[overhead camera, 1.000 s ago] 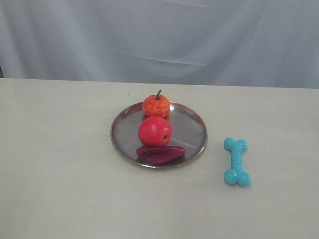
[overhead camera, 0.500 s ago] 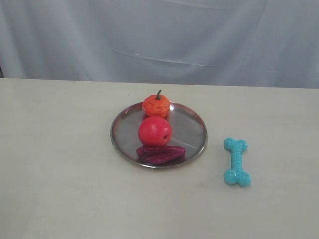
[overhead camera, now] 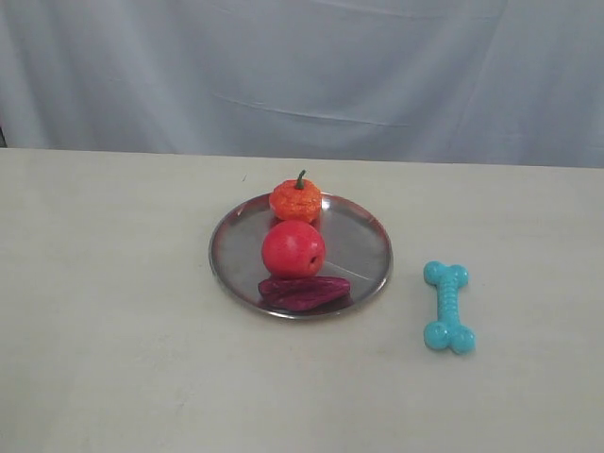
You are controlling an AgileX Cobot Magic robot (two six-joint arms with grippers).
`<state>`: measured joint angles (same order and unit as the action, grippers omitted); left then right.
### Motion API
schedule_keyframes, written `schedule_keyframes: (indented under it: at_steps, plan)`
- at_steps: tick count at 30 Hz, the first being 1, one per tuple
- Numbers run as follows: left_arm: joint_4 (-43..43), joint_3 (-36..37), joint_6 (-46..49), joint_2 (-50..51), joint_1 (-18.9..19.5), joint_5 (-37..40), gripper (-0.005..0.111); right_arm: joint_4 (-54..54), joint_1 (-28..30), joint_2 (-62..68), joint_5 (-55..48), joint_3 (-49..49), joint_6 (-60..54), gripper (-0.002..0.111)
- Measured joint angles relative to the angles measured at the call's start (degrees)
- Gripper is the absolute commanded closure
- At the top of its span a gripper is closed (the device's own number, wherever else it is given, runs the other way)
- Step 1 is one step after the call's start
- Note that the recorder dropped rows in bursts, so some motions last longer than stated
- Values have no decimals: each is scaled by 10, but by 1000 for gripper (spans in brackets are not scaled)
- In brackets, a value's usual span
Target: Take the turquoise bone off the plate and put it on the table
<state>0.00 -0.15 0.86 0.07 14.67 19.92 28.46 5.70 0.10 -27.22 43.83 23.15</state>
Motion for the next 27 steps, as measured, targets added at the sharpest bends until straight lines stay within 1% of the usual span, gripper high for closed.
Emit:
schedule_keyframes:
  at_steps: [4, 7, 12, 15, 18, 23, 27]
  plan:
    - [0, 0, 0, 0, 0, 0, 107, 25, 0, 0, -11, -3, -16, 109]
    - [0, 0, 0, 0, 0, 0, 107, 27, 0, 0, -26, -13, -69, 109]
    - [0, 0, 0, 0, 0, 0, 107, -21, 0, 0, -49, -19, -182, 109]
    - [0, 0, 0, 0, 0, 0, 107, -42, 0, 0, -49, -19, -209, 109]
    - [0, 0, 0, 0, 0, 0, 107, -62, 0, 0, -49, -19, -209, 109]
    - [0, 0, 0, 0, 0, 0, 107, -74, 0, 0, -62, -19, -154, 109]
    - [0, 0, 0, 0, 0, 0, 107, -77, 0, 0, -68, -33, -136, 109]
